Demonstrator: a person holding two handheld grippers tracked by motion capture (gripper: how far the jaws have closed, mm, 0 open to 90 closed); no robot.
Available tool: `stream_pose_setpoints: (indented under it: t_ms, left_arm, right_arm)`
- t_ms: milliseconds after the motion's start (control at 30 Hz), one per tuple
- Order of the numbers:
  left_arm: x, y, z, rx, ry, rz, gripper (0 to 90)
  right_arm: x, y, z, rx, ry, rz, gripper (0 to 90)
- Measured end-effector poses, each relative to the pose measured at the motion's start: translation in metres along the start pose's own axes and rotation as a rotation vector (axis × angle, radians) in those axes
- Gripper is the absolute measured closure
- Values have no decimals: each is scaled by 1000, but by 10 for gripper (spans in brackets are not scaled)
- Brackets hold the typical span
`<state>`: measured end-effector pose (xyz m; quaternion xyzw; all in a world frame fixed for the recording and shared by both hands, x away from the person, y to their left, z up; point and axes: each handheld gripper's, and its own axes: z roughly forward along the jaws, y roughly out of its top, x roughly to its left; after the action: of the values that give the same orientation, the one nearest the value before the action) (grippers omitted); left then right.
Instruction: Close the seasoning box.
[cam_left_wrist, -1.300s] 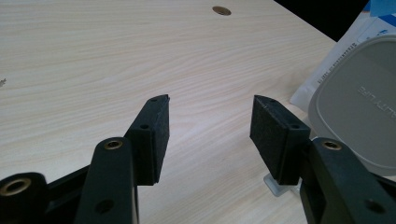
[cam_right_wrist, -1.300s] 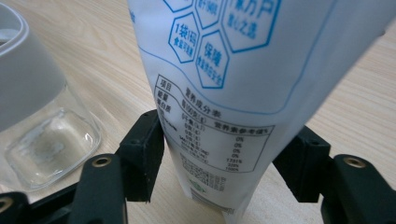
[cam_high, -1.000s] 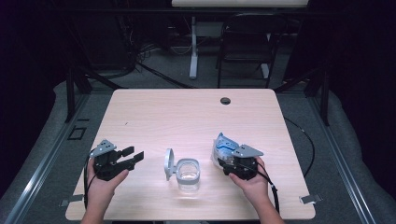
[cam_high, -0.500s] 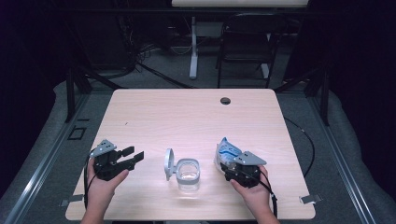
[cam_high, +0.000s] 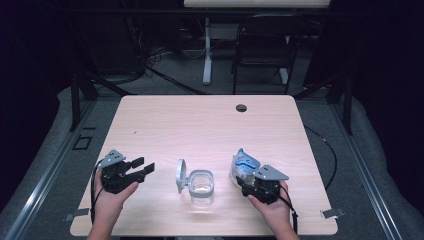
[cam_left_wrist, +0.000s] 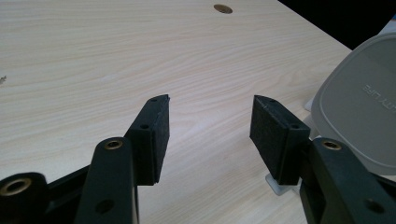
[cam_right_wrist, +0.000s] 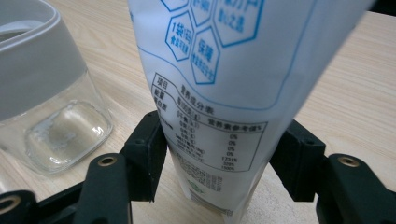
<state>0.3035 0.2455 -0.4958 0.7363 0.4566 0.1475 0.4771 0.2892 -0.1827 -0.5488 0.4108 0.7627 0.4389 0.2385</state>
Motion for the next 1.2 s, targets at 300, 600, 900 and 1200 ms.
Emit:
stream_pose_setpoints:
  t_ms: [300,600,900,1200]
  left_arm:
    - [1,0,0,2,4,-4,477]
    - [1,-1,1,6,6,-5,477]
    - [2,-1,1,2,6,-7,477]
    - [4,-1,-1,5,8,-7,477]
  right_arm:
    - [-5,-6,11,22,29,-23,381]
    - [-7,-11,18,21,46,-24,368]
    - [-7,-13,24,23,37,-21,361]
    - [-6,-14,29,34,22,-30,356]
